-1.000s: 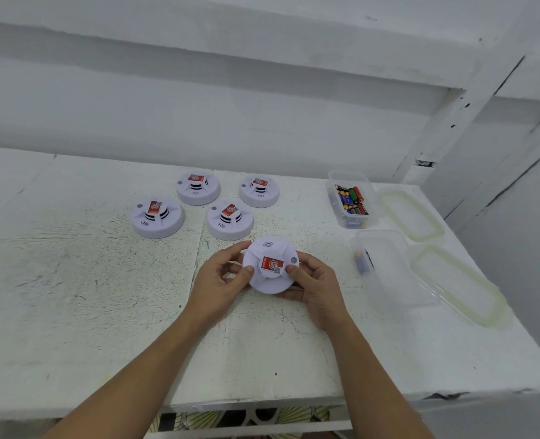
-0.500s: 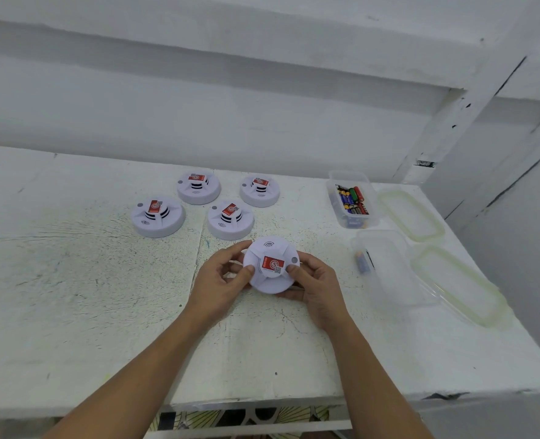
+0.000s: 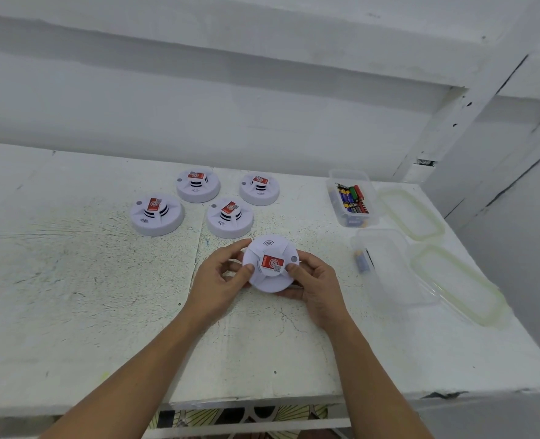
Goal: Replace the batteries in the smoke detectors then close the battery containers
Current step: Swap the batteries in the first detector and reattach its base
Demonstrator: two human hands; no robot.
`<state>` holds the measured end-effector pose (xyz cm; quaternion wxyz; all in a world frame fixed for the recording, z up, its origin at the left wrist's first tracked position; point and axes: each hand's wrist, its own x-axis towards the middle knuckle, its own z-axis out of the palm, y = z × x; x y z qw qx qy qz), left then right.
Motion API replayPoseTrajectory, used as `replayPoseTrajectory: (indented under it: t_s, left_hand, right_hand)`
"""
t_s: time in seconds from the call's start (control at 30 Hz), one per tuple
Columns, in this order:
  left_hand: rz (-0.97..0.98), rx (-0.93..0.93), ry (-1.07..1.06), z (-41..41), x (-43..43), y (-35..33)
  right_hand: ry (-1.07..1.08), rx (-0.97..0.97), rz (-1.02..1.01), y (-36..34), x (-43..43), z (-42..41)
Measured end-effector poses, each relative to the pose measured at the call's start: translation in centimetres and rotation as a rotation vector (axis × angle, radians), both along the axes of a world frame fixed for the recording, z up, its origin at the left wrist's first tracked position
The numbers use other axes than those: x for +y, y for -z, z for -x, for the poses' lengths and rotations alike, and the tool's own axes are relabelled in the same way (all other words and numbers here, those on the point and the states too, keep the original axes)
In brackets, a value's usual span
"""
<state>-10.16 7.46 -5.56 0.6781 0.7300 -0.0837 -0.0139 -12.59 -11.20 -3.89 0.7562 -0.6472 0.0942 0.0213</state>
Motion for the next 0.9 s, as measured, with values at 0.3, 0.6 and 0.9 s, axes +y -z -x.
replayPoseTrajectory:
  t_s: [0.3,0.6,0.9]
  left_hand:
    - [-0.010,-0.003,0.002,-0.06,0.01,-0.04]
    - [-0.012,-0.012,0.000,0.02,-0.02,-0.12]
    - [-0.019,-0.010,0.003,0.05,-0.05,-0.09]
  right_hand:
    - [0.004,0.005,0.000,-0.06,0.06,0.01]
    - [0.014,0.002,-0.001,-0.18,0.16,0.07]
    - [0.035,-0.026,0.035,-0.08,0.51,0.25]
